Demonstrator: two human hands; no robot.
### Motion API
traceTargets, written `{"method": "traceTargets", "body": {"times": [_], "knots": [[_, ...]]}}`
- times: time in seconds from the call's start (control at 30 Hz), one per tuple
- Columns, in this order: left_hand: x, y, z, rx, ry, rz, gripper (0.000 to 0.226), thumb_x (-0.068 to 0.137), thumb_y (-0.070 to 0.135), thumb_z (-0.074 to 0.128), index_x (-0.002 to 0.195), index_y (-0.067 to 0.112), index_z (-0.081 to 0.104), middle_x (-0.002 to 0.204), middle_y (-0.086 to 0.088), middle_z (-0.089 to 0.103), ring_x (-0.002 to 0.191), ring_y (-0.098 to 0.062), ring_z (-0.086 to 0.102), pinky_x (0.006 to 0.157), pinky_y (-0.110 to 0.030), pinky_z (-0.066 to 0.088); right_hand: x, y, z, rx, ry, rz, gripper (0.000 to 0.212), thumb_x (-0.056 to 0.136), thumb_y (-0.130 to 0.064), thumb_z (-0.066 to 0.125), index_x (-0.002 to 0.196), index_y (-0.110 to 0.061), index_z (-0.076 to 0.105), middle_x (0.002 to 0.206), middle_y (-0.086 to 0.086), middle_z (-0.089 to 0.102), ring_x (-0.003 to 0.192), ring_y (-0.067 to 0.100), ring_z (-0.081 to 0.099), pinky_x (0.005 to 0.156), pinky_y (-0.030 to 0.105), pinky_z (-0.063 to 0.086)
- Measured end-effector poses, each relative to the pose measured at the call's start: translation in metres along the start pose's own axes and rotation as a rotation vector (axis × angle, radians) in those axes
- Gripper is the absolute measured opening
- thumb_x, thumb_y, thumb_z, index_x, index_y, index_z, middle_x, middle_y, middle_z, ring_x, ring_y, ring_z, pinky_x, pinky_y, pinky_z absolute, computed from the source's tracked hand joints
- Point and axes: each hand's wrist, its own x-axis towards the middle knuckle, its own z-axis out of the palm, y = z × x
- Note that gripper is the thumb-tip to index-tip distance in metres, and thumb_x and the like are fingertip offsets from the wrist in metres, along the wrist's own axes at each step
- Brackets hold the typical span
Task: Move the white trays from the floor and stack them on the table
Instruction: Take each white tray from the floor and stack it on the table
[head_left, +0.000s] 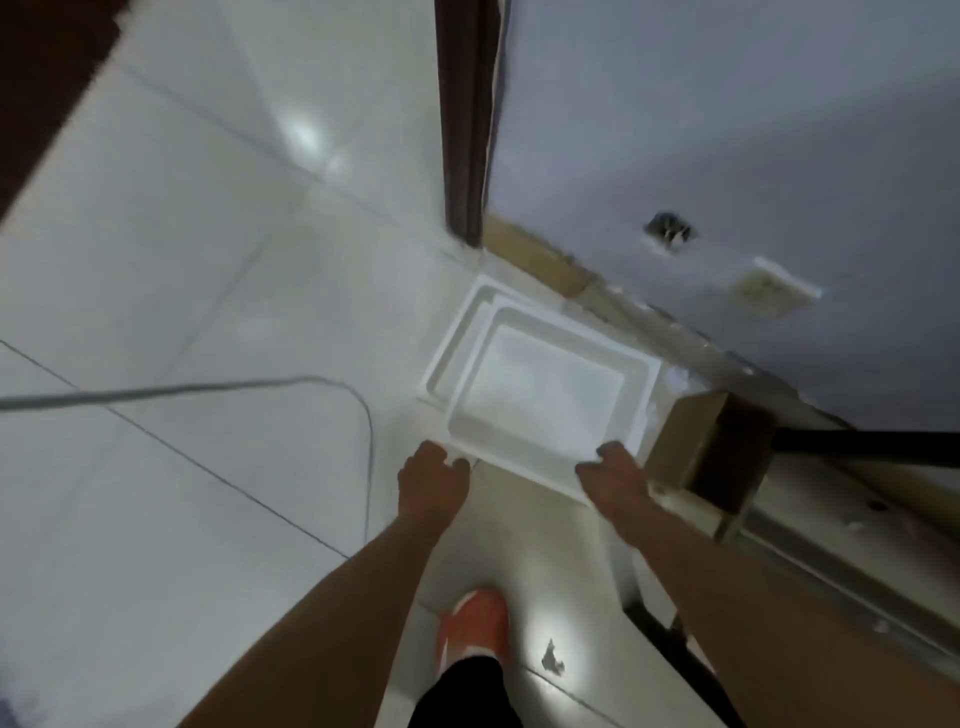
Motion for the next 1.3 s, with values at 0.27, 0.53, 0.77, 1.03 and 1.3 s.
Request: {"method": "traceTargets", "body": {"times": [0.27, 0.53, 0.77, 1.03, 1.3], "knots": [[0.075, -0.023, 0.082, -0.739, -0.266, -0.302, 0.046, 0.084, 0.019, 0.069, 0.122, 0.0, 0.054, 0.12, -0.013, 0.058, 0.107, -0.022, 0.059, 0.085, -0.036, 0.056, 0.1, 0.048, 0.035, 0.434, 0.036, 0.407, 0.065, 0.091, -0.013, 0.058, 0.148, -0.008, 0.027, 0.151, 0.005, 0.036, 0.133, 0.025, 0.041, 0.112, 0.035, 0.031], [0.04, 0.002, 0.055, -0.935, -0.246, -0.366, 0.041, 0.085, 0.009, 0.07, 0.118, -0.007, 0.051, 0.093, -0.019, 0.061, 0.08, -0.022, 0.064, 0.068, -0.029, 0.061, 0.069, 0.038, 0.014, 0.592, 0.056, 0.431, 0.036, 0.088, 0.002, 0.053, 0.123, -0.002, 0.051, 0.11, 0.012, 0.048, 0.078, 0.023, 0.055, 0.044, 0.026, 0.057], [-0.025, 0.047, -0.023, -0.945, -0.248, -0.287, 0.008, 0.087, 0.004, 0.06, 0.086, -0.001, 0.054, 0.083, -0.016, 0.06, 0.068, -0.018, 0.069, 0.069, -0.023, 0.06, -0.015, -0.027, -0.053, 0.457, -0.002, 0.288, 0.045, 0.074, 0.008, 0.059, 0.117, 0.003, 0.049, 0.098, 0.014, 0.055, 0.081, 0.029, 0.057, 0.065, 0.034, 0.053], [-0.14, 0.117, -0.135, -0.769, -0.218, -0.043, 0.011, 0.081, 0.006, 0.054, 0.07, 0.008, 0.052, 0.061, -0.004, 0.052, 0.051, -0.016, 0.048, 0.05, -0.026, 0.036, -0.132, -0.095, -0.173, 0.48, 0.13, 0.101, 0.045, 0.087, -0.001, 0.052, 0.131, 0.001, 0.041, 0.101, 0.015, 0.056, 0.08, 0.027, 0.052, 0.067, 0.031, 0.045], [-0.264, 0.163, -0.249, -0.659, -0.253, 0.166, 0.016, 0.071, 0.009, 0.044, 0.062, 0.016, 0.034, 0.058, -0.002, 0.023, 0.045, -0.015, 0.015, 0.049, -0.029, 0.014, -0.263, -0.114, -0.298, 0.325, 0.226, -0.152, 0.03, 0.073, 0.011, 0.055, 0.096, -0.008, 0.062, 0.102, 0.018, 0.066, 0.078, 0.03, 0.058, 0.062, 0.033, 0.051]]}}
